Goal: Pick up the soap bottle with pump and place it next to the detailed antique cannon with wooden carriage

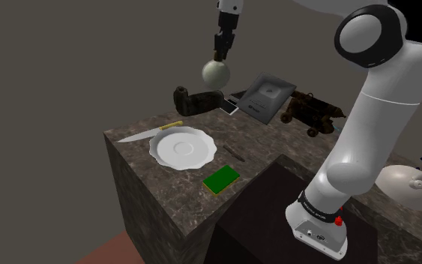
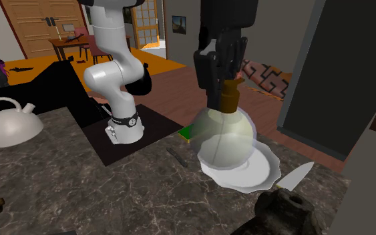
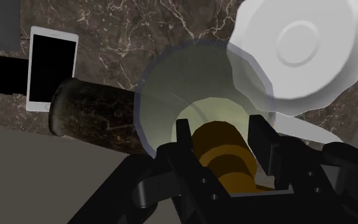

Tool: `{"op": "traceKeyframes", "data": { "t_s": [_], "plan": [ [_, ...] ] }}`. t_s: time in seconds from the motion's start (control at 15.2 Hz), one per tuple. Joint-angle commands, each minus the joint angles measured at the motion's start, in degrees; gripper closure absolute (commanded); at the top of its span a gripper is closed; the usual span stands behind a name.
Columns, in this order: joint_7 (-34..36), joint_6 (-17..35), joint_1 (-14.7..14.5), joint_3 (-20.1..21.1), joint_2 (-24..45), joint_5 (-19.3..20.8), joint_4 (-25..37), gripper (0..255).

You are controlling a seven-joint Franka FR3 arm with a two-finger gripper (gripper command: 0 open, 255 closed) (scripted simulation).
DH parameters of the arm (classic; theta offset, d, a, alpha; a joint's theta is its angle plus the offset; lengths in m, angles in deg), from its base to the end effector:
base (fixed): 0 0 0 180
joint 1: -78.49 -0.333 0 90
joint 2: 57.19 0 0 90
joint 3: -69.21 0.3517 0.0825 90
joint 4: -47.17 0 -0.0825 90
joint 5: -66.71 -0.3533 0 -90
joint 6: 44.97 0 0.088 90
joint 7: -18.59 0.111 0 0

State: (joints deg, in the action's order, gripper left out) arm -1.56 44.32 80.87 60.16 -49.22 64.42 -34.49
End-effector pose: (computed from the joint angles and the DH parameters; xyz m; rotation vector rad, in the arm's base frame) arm 0.5611 -0.1011 0.6440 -3.1137 -0.2403 -0.0013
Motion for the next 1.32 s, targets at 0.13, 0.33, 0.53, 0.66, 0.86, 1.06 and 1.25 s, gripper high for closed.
{"op": "traceKeyframes", "data": {
  "t_s": [0.13,0.33,0.53,0.66,0.86,1.06,1.25],
  "plan": [
    [-0.1,-3.6,0.2,-0.1,1.3,-0.2,4.9,255],
    [-0.2,-6.4,0.4,-0.1,2.5,-0.4,8.9,255],
    [-1.0,-6.8,0.9,-0.5,1.0,-0.3,7.8,255],
    [-2.8,-5.7,1.7,-1.3,-2.7,0.3,3.0,255],
    [-5.5,-4.5,3.0,-2.5,-7.5,1.2,-3.0,255],
    [-8.3,-3.8,4.4,-3.9,-11.8,2.1,-8.0,255],
    [-11.3,-3.4,5.8,-5.5,-15.6,3.2,-12.1,255]
  ]
}}
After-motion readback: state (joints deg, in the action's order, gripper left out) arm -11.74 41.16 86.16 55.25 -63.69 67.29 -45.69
